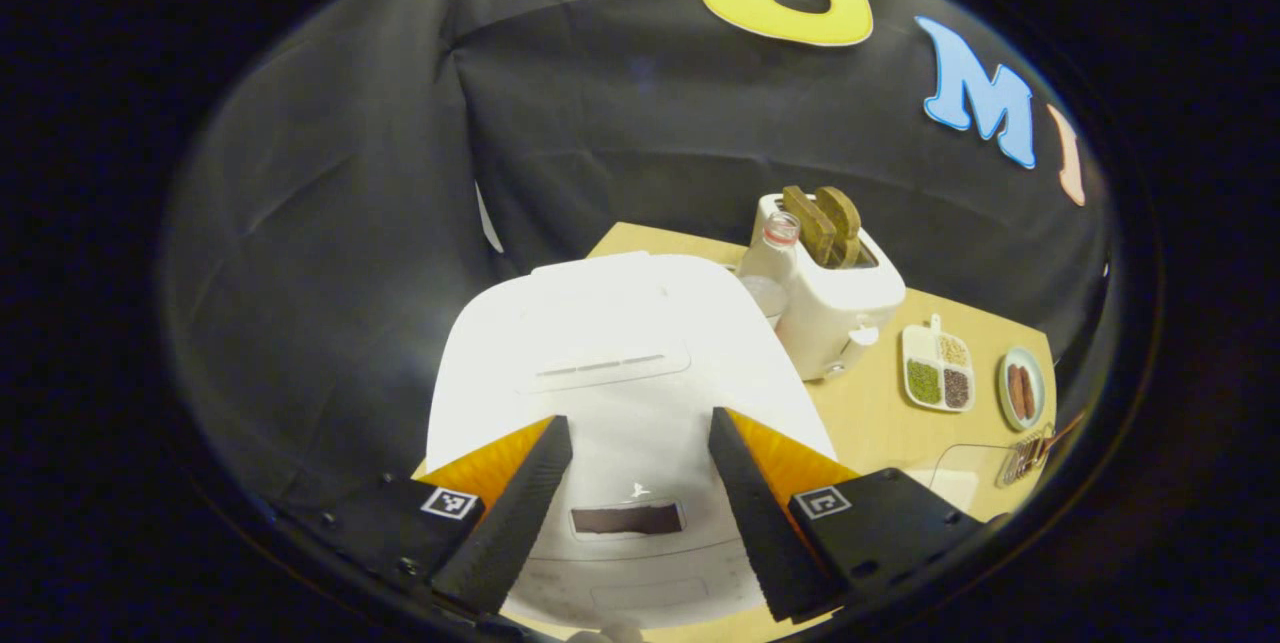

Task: Close the left gripper, press the button to open the rice cooker; take a wooden spoon from the chopstick holder with the right hand, scoop a spoonful of rice and pour it into the rice cooker, then put the wooden spoon back into the chopstick holder.

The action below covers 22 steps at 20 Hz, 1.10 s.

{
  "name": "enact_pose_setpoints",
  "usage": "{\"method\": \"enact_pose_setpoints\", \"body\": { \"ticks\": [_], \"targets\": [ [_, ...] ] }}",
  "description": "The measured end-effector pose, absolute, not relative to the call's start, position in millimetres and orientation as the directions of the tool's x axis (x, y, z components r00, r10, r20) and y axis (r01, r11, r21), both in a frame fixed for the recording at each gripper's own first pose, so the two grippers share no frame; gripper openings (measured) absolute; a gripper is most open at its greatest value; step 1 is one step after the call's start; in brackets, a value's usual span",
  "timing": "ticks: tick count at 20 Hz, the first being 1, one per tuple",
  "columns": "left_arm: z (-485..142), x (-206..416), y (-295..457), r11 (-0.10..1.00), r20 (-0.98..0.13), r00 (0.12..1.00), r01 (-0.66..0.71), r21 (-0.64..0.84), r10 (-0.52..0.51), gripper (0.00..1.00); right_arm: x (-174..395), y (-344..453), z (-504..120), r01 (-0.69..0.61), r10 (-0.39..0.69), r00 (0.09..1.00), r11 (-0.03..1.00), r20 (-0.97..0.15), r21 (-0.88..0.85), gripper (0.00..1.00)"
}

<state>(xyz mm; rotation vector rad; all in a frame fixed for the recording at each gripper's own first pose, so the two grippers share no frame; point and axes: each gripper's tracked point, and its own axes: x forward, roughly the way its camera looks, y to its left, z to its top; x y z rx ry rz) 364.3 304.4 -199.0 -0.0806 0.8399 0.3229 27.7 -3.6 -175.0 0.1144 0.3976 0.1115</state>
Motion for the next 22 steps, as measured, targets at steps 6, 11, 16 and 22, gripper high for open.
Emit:
{"method": "enact_pose_setpoints", "body": {
  "ticks": [6, 11, 16, 22],
  "targets": [
    [-189.2, 373.5, 306.7, 0.953, -0.716, 0.652, -0.295, 0.062, 0.248, 0.96, 29.9, -5.7, -158.6, -0.092, 0.125, 0.929, 0.99, -0.349, 0.111, 0.96],
    [-109.2, 375.4, 276.2, 0.971, -0.558, 0.799, -0.229, 0.062, 0.224, 0.99, 34.8, -9.3, -135.9, -0.083, 0.109, 0.95, 0.991, -0.292, 0.1, 0.96],
    [0.0, 342.9, 209.1, 0.99, -0.333, 0.933, -0.137, 0.017, 0.134, 0.99, 38.7, -16.6, -104.9, -0.061, 0.078, 0.972, 0.995, -0.222, 0.082, 0.96],
    [79.4, 268.2, 141.5, 0.999, -0.151, 0.988, -0.046, -0.007, 0.044, 0.99, 40.5, -25.5, -70.3, -0.03, 0.04, 0.99, 0.997, -0.137, 0.076, 0.96]
  ]
}}
